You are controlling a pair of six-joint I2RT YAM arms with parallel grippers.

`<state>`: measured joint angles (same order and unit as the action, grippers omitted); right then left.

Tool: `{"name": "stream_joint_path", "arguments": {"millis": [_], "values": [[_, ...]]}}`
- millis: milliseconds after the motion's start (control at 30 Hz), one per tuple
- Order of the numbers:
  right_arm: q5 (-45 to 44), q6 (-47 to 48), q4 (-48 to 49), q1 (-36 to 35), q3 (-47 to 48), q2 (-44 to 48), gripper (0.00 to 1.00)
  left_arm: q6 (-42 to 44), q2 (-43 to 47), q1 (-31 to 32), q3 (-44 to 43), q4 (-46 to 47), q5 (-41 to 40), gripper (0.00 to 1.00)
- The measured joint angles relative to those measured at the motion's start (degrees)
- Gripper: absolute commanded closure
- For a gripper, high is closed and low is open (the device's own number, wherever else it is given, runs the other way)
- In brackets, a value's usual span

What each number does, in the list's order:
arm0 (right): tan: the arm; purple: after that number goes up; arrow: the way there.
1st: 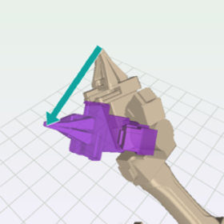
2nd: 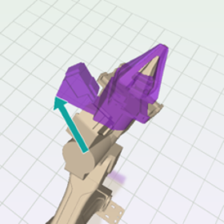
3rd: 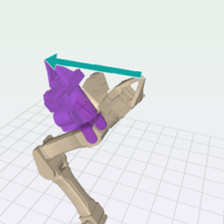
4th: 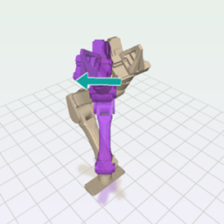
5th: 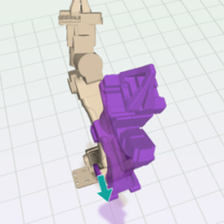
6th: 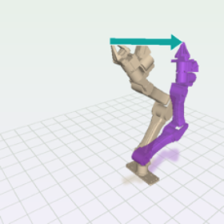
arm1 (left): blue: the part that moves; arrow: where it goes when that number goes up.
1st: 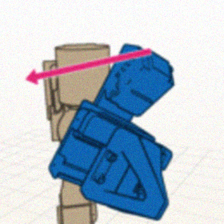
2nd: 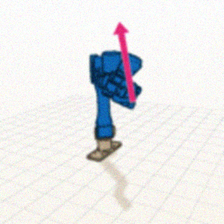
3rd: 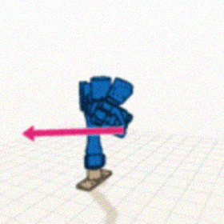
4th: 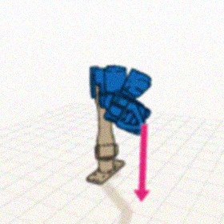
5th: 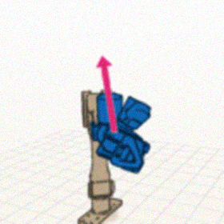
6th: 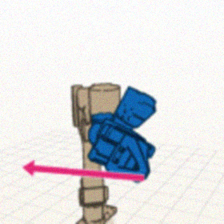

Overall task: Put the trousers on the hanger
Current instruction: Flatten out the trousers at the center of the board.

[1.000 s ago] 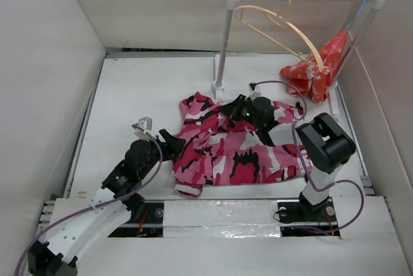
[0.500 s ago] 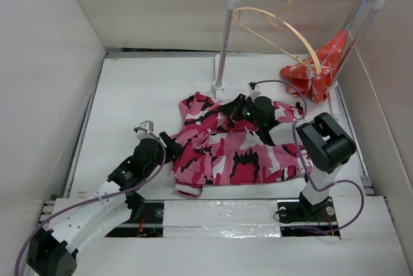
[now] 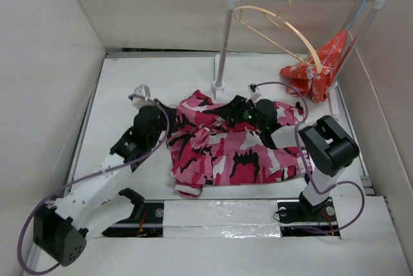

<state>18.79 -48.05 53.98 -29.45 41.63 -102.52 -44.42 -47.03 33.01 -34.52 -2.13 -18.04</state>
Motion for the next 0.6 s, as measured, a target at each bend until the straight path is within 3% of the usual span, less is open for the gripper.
{"name": "stream_joint_path", "arguments": {"millis": [100, 300, 600], "values": [[0.28, 2.08, -1.64, -0.7, -3.76, 5.57, 0.12, 1.7, -9.16, -4.11, -11.65, 1.46, -0.33, 1.0], [-3.56, 9.4, -10.8, -5.22, -9.05, 25.16, 0.13, 4.11, -16.61, -18.86, -24.33, -0.61, 2.14, 1.0], [-11.21, 16.52, -21.75, -9.77, -18.12, 47.56, 0.15, 12.37, -31.15, -35.17, -41.68, -15.47, 0.09, 1.0]]}}
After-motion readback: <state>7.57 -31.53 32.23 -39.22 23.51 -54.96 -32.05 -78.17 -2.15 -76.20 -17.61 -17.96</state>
